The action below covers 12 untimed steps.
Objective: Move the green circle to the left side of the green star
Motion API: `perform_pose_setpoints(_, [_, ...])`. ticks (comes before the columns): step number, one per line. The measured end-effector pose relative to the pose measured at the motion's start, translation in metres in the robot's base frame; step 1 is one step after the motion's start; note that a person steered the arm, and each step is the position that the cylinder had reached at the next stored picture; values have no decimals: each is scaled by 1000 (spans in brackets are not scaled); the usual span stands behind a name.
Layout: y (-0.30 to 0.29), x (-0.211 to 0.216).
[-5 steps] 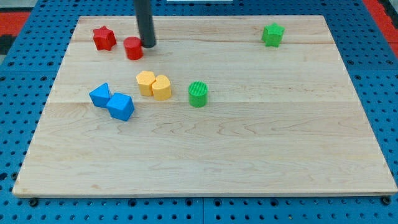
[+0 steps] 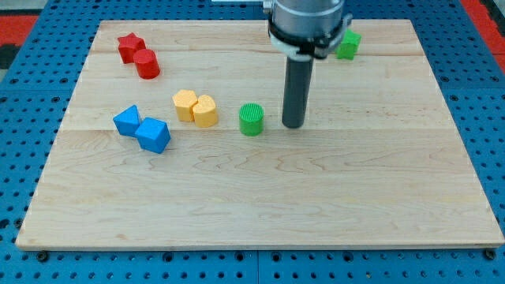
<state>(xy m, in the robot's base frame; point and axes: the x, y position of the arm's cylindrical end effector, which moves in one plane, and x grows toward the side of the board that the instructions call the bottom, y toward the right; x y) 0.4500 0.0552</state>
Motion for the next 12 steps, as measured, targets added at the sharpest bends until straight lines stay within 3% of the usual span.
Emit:
perform_pose_setpoints(2, [-59, 34])
perform_pose_setpoints(4, [-78, 38])
perform_pose_setpoints(6, [-165, 34])
perform_pose_setpoints(12, [-149, 15])
